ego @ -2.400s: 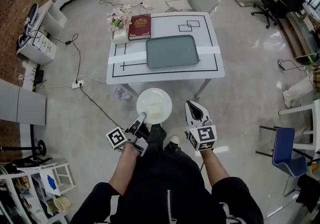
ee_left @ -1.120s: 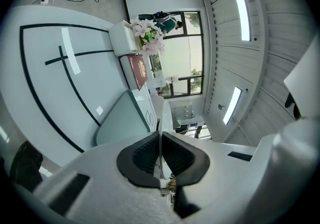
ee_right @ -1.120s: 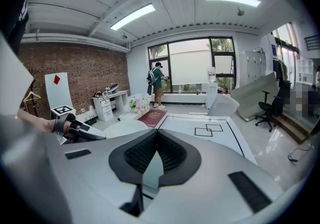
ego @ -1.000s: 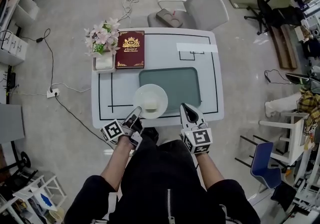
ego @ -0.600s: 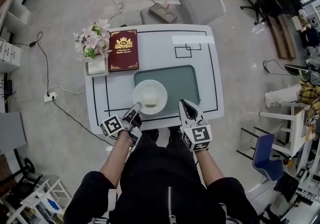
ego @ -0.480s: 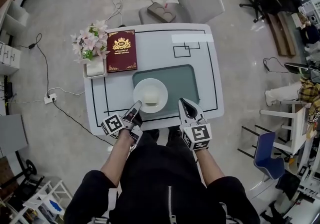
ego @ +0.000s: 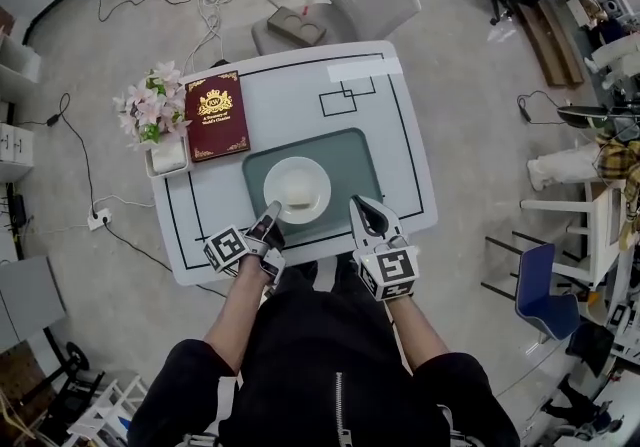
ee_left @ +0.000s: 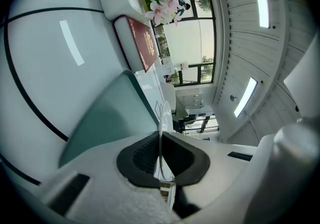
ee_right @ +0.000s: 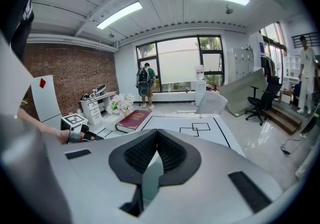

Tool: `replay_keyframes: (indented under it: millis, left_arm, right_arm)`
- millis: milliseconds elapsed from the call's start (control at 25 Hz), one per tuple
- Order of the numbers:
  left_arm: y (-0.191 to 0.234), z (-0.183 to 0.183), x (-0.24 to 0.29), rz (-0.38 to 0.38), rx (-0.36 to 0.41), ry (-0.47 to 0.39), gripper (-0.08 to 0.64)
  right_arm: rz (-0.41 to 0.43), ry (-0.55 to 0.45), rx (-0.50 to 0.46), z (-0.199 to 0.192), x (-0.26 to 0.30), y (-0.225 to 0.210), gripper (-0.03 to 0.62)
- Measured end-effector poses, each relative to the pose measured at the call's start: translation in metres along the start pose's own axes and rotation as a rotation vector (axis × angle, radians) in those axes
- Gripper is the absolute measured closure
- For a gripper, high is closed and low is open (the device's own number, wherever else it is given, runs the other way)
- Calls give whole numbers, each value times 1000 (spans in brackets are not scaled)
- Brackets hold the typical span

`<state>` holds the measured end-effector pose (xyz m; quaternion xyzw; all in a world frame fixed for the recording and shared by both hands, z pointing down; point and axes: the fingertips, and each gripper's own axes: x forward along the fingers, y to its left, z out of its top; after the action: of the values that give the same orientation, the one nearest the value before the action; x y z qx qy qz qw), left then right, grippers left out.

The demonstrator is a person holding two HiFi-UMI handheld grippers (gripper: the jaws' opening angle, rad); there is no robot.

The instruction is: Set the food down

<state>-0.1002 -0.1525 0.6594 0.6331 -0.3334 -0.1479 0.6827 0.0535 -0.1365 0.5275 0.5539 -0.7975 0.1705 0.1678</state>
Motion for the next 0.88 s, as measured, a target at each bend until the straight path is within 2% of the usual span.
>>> replay_keyframes:
  millis: [880]
  left_arm:
    - [21,-26,69,93,1,52,549]
  right_arm:
    - [-68,19,64,-21,-26,-55,583]
